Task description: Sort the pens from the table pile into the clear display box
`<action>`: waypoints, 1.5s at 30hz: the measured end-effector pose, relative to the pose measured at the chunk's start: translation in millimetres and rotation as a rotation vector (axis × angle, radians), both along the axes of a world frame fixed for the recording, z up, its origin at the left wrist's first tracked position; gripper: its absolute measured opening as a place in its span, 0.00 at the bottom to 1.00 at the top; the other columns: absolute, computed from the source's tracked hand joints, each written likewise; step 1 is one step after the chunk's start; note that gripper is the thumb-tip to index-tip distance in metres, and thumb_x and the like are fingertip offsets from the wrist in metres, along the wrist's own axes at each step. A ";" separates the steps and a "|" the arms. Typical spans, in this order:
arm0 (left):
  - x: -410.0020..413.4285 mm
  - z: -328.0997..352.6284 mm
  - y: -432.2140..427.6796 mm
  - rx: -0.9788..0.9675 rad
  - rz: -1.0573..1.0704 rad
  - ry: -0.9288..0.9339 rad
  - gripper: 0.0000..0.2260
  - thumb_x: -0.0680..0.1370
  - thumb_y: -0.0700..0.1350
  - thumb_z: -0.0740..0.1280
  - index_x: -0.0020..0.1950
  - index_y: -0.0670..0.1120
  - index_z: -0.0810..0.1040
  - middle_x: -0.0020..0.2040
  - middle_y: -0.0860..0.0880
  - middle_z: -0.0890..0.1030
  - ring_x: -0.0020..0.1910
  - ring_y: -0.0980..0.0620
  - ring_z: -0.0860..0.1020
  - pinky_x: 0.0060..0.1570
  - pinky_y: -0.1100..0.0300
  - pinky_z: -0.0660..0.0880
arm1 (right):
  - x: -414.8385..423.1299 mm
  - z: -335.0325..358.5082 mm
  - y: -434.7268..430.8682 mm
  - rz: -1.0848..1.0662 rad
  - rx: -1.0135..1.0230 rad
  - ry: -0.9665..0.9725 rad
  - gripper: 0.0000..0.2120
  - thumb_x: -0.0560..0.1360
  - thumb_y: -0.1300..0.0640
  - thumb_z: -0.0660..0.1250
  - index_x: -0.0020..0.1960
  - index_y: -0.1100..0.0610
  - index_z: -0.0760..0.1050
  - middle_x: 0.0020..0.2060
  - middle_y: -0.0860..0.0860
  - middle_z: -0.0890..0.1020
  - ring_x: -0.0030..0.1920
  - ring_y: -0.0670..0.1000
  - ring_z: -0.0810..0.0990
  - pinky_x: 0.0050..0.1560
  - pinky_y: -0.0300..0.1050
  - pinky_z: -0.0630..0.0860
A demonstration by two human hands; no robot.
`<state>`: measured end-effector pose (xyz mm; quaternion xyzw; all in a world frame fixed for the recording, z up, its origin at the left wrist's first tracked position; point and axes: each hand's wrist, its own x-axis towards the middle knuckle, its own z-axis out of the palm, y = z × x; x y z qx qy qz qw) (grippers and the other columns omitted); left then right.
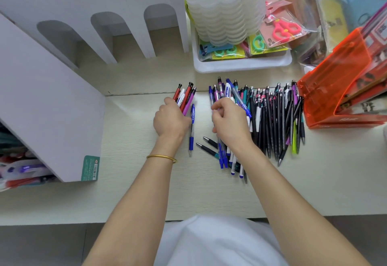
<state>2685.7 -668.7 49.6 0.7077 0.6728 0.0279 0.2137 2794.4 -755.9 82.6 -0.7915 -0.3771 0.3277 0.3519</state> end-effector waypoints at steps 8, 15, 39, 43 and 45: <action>-44.1 6.0 6.5 -0.339 0.333 -0.780 0.15 0.63 0.41 0.71 0.48 0.41 0.76 0.39 0.46 0.77 0.38 0.48 0.77 0.37 0.57 0.77 | -46.2 -17.7 37.5 0.428 -0.267 -0.331 0.10 0.78 0.65 0.60 0.57 0.60 0.75 0.53 0.59 0.73 0.46 0.60 0.77 0.42 0.48 0.74; -70.3 8.5 -7.3 -0.566 0.593 -1.306 0.10 0.76 0.33 0.64 0.57 0.37 0.75 0.42 0.45 0.82 0.37 0.51 0.79 0.36 0.58 0.79 | -62.9 -23.8 39.5 0.088 -0.091 -0.031 0.12 0.73 0.68 0.65 0.53 0.58 0.66 0.43 0.55 0.76 0.41 0.55 0.75 0.37 0.47 0.71; -72.0 42.2 -3.8 0.062 0.561 -1.348 0.17 0.69 0.32 0.73 0.54 0.42 0.73 0.43 0.47 0.81 0.38 0.54 0.81 0.42 0.59 0.79 | -94.7 -14.7 2.5 -0.317 -0.161 0.882 0.12 0.82 0.51 0.55 0.55 0.57 0.74 0.50 0.57 0.80 0.48 0.56 0.80 0.52 0.52 0.77; -66.5 52.7 -9.2 0.094 0.447 -1.364 0.15 0.68 0.35 0.73 0.51 0.42 0.74 0.42 0.47 0.81 0.36 0.56 0.81 0.38 0.63 0.78 | -116.9 -13.6 9.4 -0.508 -0.059 1.517 0.24 0.82 0.43 0.51 0.59 0.61 0.74 0.52 0.61 0.81 0.49 0.61 0.81 0.52 0.57 0.77; -67.7 54.5 -11.3 0.091 0.382 -1.365 0.13 0.70 0.32 0.72 0.52 0.39 0.75 0.42 0.46 0.81 0.37 0.56 0.82 0.38 0.63 0.78 | -118.8 -12.4 18.7 -0.583 0.031 1.655 0.27 0.82 0.42 0.50 0.56 0.64 0.75 0.46 0.61 0.83 0.45 0.60 0.82 0.49 0.54 0.78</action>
